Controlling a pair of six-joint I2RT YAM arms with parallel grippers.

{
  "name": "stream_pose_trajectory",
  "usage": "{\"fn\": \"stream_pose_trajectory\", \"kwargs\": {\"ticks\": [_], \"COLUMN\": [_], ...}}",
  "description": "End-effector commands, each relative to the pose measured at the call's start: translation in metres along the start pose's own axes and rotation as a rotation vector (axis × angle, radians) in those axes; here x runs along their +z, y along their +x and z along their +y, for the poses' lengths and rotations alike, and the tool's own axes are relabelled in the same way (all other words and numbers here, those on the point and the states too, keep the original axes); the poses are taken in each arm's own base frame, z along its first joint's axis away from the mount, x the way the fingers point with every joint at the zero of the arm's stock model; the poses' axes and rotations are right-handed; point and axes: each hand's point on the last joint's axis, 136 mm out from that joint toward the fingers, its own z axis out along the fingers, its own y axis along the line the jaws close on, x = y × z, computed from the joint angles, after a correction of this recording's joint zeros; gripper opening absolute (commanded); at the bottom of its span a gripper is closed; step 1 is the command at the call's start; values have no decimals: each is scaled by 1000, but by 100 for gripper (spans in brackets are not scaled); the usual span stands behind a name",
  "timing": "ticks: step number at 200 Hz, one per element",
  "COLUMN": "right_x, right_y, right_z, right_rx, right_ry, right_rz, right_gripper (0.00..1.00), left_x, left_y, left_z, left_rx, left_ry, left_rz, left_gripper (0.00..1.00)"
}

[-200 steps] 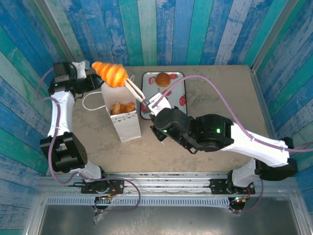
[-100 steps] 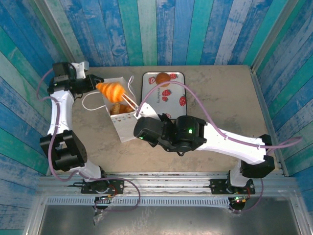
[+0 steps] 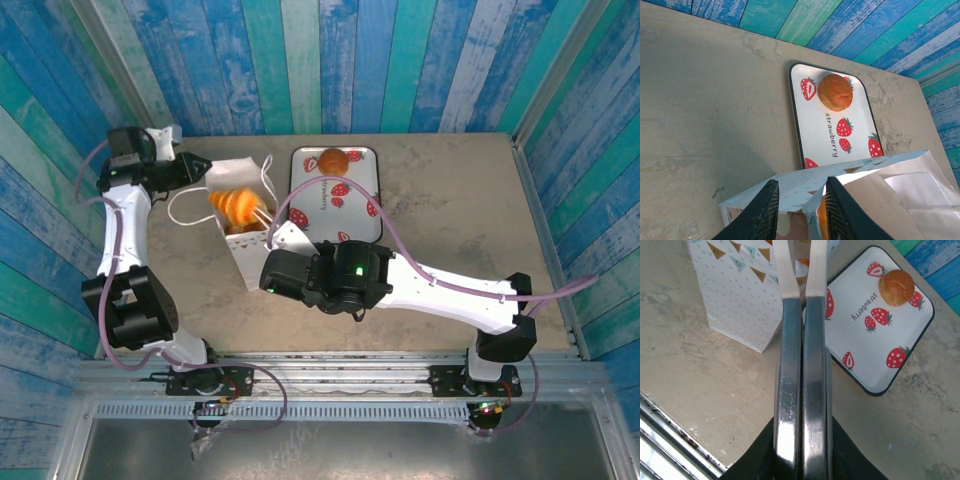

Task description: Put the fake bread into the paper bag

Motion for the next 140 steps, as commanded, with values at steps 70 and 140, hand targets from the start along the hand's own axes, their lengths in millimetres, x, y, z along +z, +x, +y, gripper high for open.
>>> {"fn": "stream_pose_trajectory", "kwargs": {"ticks": [70,140], "right_x": [5,2], "right_y": [-1,-4], "right_z": [-9,-10], "right_rx": [37,54], "right_ry": [45,44], "right_rz": [13,-4], "right_gripper": [14,38], "left_x": [0,0], "left_y": [-1,-1], "left_z": [3,2], "left_rx": [-4,-4], "left_ry": [0,2], "left_rz": [3,2], "left_gripper": [29,30]}}
